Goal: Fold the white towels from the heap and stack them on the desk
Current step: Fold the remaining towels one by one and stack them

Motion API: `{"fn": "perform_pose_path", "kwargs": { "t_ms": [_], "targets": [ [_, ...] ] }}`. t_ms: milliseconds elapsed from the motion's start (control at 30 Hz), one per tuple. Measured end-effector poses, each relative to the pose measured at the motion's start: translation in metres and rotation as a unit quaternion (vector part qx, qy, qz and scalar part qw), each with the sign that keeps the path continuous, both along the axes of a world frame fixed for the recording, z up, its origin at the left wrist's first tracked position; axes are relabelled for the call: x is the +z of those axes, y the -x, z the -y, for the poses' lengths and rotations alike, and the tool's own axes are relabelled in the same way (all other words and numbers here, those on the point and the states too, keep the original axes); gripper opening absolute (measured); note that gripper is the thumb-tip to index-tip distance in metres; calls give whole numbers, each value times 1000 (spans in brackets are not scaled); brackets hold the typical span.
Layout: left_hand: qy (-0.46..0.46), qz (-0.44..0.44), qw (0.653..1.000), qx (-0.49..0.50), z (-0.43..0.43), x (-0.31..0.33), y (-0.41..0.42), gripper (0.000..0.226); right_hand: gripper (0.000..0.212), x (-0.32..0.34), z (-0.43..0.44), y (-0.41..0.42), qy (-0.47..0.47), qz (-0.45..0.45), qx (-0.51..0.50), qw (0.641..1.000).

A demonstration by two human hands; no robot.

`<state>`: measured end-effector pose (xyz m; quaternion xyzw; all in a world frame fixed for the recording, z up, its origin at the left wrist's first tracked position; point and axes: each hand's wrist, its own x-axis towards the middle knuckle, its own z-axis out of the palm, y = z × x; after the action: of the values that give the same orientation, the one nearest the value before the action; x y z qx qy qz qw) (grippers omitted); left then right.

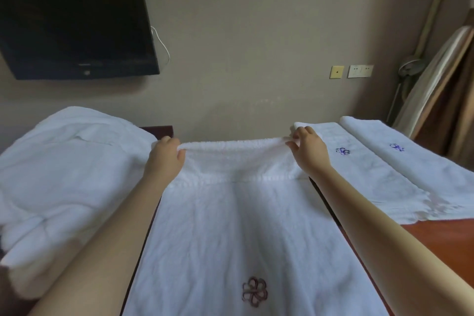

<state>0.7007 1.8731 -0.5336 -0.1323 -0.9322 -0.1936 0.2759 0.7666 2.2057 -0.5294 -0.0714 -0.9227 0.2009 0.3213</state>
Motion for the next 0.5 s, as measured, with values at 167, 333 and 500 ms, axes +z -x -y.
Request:
{"fn": "perform_pose_path", "kwargs": {
  "t_ms": [167, 333, 500],
  "targets": [
    [-30, 11, 999, 7, 9, -13, -52, 16, 20, -12, 13, -61, 8, -7, -11, 1000],
    [-38, 41, 998, -7, 14, -45, -95, 14, 18, -45, 23, -109, 10, 21, -26, 999],
    [-9, 92, 996, -2, 17, -85, -127, 16, 19, -81, 31, -135, 18, 94, -50, 994]
  ]
}}
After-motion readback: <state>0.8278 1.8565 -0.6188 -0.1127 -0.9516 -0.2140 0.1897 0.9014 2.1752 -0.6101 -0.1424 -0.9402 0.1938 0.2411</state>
